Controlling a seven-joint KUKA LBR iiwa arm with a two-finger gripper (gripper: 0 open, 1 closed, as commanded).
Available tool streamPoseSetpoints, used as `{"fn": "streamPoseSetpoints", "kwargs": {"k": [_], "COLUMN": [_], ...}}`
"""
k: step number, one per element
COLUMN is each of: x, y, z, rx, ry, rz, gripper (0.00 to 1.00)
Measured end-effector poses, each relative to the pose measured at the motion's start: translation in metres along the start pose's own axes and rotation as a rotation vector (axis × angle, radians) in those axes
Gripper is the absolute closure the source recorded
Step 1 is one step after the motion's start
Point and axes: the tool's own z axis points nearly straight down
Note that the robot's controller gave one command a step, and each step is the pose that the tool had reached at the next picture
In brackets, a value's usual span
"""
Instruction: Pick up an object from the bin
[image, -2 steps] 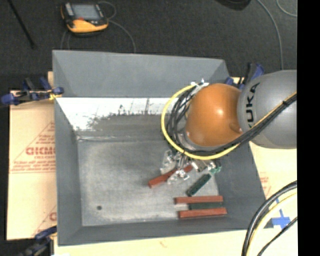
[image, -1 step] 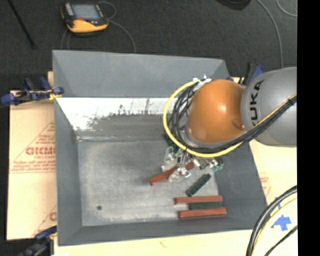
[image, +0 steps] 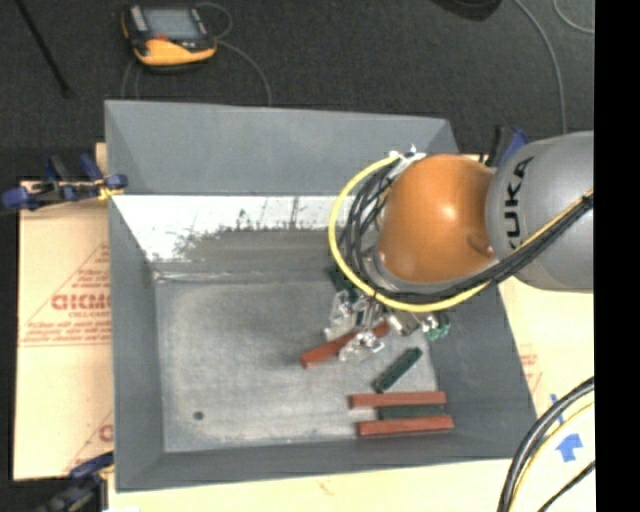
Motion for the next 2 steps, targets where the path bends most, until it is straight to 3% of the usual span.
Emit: {"fn": "streamPoseSetpoints", "kwargs": {"k": [2], "x": [-0.0001], "y": [-0.0007], "z": [-0.0096], "rx": [0.0], "ry": [0.0], "rz": [0.002], "gripper": [1.0]}}
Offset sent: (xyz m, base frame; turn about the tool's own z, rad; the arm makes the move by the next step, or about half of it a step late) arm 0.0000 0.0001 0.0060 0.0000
